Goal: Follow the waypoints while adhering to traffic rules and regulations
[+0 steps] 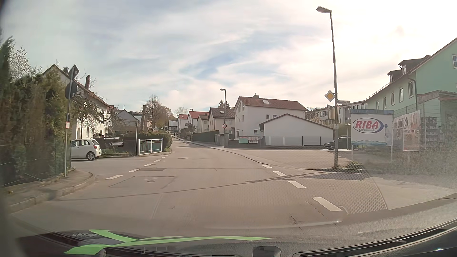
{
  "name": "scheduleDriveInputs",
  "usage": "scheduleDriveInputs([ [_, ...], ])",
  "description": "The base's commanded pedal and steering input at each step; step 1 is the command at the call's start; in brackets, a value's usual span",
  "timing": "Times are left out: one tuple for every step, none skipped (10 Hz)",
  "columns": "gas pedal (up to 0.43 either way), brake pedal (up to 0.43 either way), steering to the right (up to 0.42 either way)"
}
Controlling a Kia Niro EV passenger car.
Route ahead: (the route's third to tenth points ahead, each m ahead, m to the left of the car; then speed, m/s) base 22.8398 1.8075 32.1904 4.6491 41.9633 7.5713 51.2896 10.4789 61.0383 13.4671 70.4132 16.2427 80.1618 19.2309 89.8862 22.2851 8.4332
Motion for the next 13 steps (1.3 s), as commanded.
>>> scheduleDriveInputs([
  [0.059, 0.0, -0.019],
  [0.047, 0.0, -0.02],
  [0.039, 0.0, -0.02],
  [0.039, 0.0, -0.021],
  [0.039, 0.0, -0.022],
  [0.039, 0.0, -0.024],
  [0.039, 0.0, -0.027],
  [0.039, 0.0, -0.03],
  [0.039, 0.0, -0.03],
  [0.039, 0.0, -0.03],
  [0.039, 0.0, -0.03],
  [0.039, 0.0, -0.03],
  [0.039, 0.0, -0.031],
])
